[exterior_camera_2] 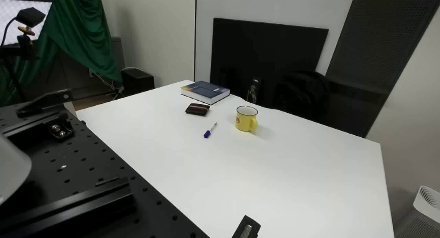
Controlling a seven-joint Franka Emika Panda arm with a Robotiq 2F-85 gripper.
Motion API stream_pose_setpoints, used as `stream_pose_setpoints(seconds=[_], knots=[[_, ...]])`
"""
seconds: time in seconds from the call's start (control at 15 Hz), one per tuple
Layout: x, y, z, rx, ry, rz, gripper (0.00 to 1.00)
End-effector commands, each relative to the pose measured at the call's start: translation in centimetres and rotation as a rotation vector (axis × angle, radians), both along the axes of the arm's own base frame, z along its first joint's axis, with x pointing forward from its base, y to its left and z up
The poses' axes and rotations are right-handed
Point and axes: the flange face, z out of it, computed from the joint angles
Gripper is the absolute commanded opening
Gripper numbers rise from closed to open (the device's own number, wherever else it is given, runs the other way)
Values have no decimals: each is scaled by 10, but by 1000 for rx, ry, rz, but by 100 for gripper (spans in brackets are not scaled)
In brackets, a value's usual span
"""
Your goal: Put the pen in the cup
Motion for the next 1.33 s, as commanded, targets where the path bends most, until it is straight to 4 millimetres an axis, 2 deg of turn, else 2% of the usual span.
stream_pose_setpoints(seconds=[0.0, 0.73, 1.07, 1.27], knots=[[0, 0, 0, 0, 1, 0, 100], [0, 0, 0, 0, 0, 0, 100], [17, -18, -38, 26, -43, -21, 100], [24, -13, -38, 64, -122, 118, 100]])
